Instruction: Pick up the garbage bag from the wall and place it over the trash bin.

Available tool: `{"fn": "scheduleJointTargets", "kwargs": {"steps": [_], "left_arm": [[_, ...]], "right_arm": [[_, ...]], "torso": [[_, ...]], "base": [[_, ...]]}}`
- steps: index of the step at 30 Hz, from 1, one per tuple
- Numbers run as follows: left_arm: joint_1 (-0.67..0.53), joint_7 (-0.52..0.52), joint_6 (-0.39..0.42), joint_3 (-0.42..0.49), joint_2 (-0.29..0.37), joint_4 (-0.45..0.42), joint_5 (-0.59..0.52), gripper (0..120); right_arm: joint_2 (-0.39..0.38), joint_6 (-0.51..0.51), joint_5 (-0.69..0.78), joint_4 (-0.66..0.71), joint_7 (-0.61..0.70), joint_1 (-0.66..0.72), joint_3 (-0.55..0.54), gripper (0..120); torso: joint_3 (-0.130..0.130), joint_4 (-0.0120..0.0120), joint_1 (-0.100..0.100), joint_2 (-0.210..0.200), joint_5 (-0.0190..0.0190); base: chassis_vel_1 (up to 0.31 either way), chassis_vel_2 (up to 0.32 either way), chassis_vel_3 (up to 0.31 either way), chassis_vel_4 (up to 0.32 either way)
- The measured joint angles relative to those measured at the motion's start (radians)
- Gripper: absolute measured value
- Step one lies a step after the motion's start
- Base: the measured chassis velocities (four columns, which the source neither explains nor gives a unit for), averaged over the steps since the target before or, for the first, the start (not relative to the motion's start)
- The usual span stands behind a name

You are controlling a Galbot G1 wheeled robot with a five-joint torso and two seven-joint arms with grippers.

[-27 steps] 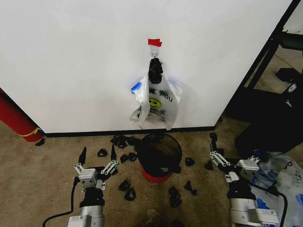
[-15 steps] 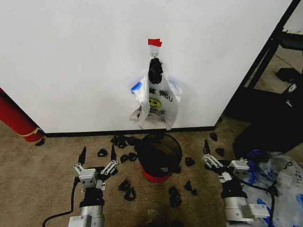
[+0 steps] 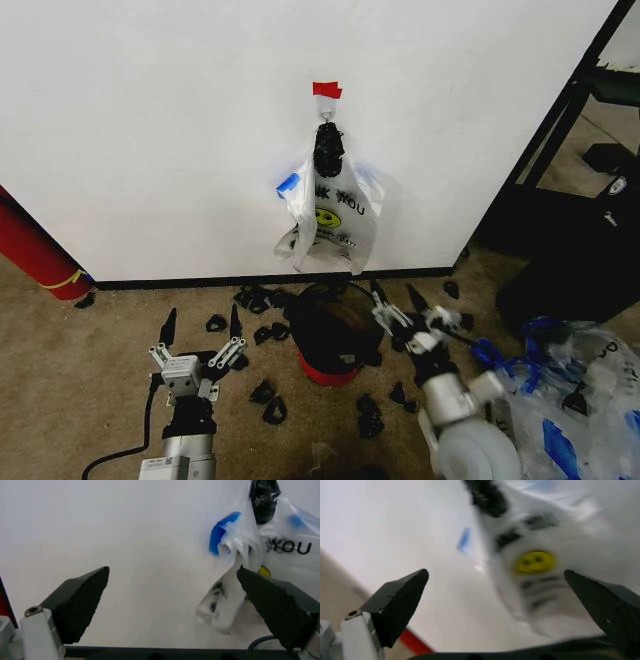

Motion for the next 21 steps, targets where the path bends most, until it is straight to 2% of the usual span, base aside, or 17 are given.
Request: {"fn": "scheduleJointTargets", "kwargs": {"steps": [3,4,9,21], "left_arm": [[0.002,0.001,0.005,-0.001,-0.001,0.002,0.004,100],[0.002,0.001,0.005,-0.001,-0.001,0.002,0.004,100],[-0.003,0.003,0.012,-0.002,-0.008,0.025,0.01,100],[-0.012,0.008,0.026,-0.015,-0.01,0.04,0.0,100]], "right_arm": [[0.016,-0.012,0.078,-0.074,-0.08,0.104,-0.011,100],[0.016,-0.012,0.078,-0.074,-0.08,0.104,-0.011,100],[0.053,-0.02,0.17,-0.207,-0.102,0.275,-0.032,100],[0.112,-0.007,0.217,-0.489,-0.121,0.531,-0.071,100]], "torso": [[0.0,0.0001,0.0,0.0,0.0],[0.0,0.0001,0.0,0.0,0.0],[0.0,0.0002,0.0,0.0,0.0],[0.0,0.0002,0.0,0.0,-0.0002]], "base": [[0.0,0.0,0.0,0.0],[0.0,0.0,0.0,0.0],[0.0,0.0,0.0,0.0],[0.0,0.0,0.0,0.0]]}}
